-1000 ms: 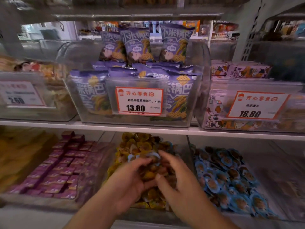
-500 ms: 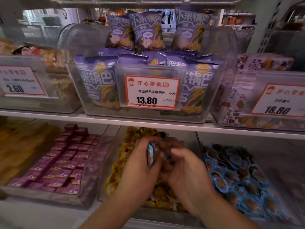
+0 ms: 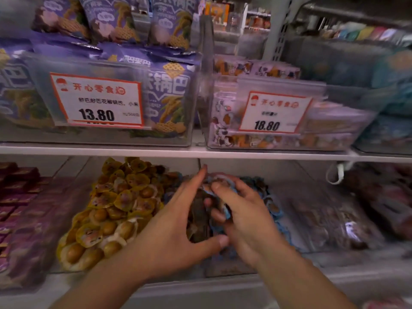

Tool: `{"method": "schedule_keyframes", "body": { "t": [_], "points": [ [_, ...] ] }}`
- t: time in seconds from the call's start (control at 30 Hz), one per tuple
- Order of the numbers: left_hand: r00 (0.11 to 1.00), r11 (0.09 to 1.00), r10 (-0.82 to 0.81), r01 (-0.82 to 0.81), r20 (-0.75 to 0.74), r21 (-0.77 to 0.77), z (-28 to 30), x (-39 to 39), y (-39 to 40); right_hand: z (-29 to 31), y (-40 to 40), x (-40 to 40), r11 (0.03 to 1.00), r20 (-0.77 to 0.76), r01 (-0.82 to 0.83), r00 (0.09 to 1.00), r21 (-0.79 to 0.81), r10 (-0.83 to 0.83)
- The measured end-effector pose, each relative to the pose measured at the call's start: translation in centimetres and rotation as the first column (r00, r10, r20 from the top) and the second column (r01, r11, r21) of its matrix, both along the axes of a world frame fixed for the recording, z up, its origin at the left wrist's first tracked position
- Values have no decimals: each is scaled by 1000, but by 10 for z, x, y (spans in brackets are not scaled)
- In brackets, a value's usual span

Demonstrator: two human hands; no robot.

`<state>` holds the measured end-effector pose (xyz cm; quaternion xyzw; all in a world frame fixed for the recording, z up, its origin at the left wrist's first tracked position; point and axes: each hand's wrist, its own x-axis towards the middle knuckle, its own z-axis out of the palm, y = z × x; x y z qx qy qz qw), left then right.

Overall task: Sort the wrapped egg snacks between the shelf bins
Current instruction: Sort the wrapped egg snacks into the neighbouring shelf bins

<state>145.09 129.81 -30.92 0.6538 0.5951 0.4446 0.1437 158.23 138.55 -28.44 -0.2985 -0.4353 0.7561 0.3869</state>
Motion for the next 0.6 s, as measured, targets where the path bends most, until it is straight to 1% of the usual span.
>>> {"method": "schedule_keyframes", "body": {
  "t": [0.03,0.1,0.13,0.17,0.2,0.23,0.27,0.3,0.33,0.37,0.4,0.47,0.53,0.6],
  "points": [
    [1000,1000,-8,8,10,-13,-3,1,3,-1,13,11,1000,21,27,999,12,-28],
    [999,999,14,-13,52,-35,-6,-2,8,-2,41,34,998,113,51,992,31,-55],
    [998,999,43,-41,56,-28,-6,-5,10,-4,55,46,997,199,46,978,65,-58],
    [997,997,79,-79,25,-3,-6,-9,12,-7,70,60,987,339,11,938,159,-65],
    [993,992,120,-119,-18,31,-7,-12,14,-9,83,75,957,515,-78,853,280,-81],
    [986,985,164,-161,-38,56,-8,-17,16,-11,93,88,910,669,-211,737,357,-91],
    [978,977,206,-204,-31,68,-10,-21,17,-14,101,101,866,772,-340,631,366,-79],
    [971,969,239,-239,-7,60,-13,-26,19,-18,107,111,841,828,-422,558,339,-54],
    [966,966,258,-258,11,31,-17,-31,21,-22,110,118,834,843,-443,535,331,-50],
    [967,967,255,-255,9,-19,-21,-35,24,-26,112,121,830,834,-423,545,363,-87],
    [972,969,234,-234,-19,-74,-24,-38,25,-28,111,120,813,803,-380,570,442,-171],
    [982,974,159,-174,-106,-145,-25,-40,26,-31,107,107,736,700,-284,625,615,-344],
    [977,974,94,-130,-191,-184,-23,-44,26,-27,92,84,710,585,-181,718,681,-378],
    [966,969,59,-117,-252,-219,-20,-52,23,-22,71,60,688,447,-101,825,718,-345]
  ]
}}
